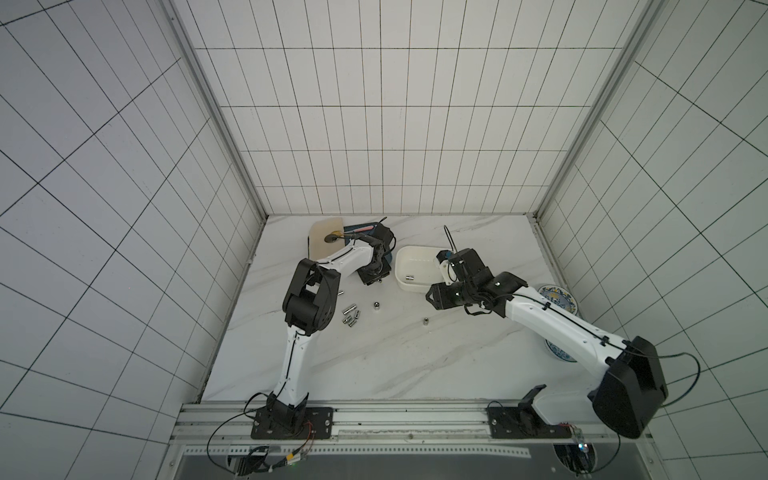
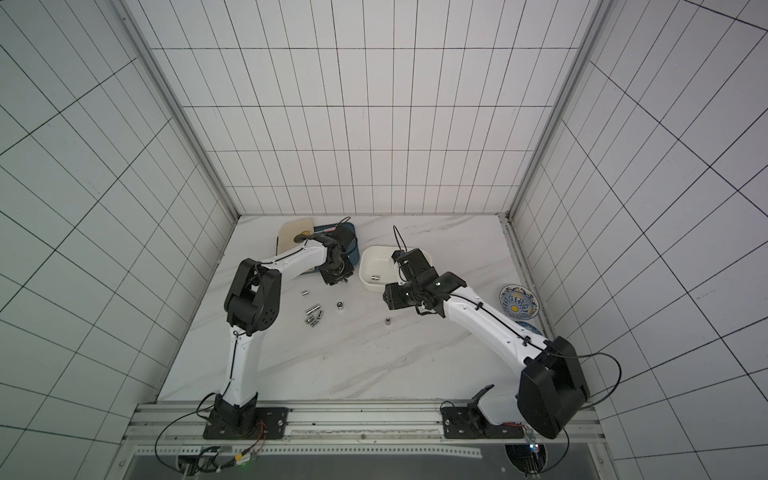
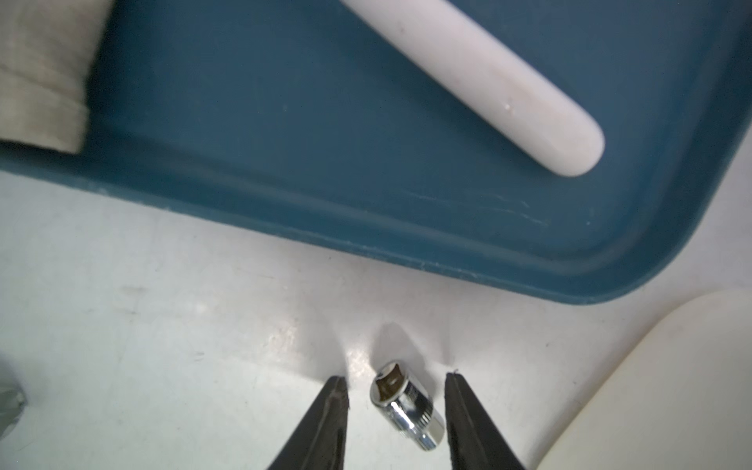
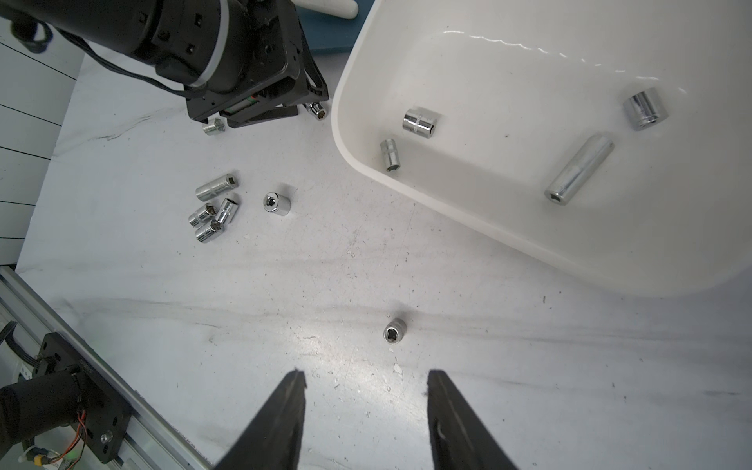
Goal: Put the socket on the desktop into the storage box
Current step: Pick up the socket head from the center of the board.
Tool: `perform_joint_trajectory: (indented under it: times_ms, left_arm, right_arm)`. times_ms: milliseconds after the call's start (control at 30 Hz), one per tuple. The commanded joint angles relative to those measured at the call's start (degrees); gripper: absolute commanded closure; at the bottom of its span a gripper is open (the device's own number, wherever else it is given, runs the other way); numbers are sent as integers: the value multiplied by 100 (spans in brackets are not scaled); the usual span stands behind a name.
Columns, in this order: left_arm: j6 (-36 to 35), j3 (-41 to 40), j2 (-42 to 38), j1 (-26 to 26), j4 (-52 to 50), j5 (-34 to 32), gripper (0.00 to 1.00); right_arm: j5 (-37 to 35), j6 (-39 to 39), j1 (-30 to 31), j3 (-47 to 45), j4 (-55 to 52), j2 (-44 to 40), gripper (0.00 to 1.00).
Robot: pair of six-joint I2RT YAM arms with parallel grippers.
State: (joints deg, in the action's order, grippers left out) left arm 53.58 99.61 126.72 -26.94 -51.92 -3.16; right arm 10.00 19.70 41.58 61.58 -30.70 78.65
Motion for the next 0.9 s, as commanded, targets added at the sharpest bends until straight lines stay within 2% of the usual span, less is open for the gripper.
perform_joint_trajectory:
  times_ms: [0, 300, 433, 867]
  left_arm:
    - [74, 150, 152, -13, 13, 35, 60]
    - [97, 122, 142, -13, 15, 101, 66]
    - [93, 113, 169, -18, 15, 130, 73]
    - [56, 85, 196, -7, -2, 114, 69]
  right_arm:
    - [-86, -45, -51, -42, 2, -157, 48]
    - [-140, -11, -126, -110, 20, -209, 49]
    - [-149, -10, -157, -120, 20, -237, 48]
    - [-151, 16, -227, -170, 29, -293, 49]
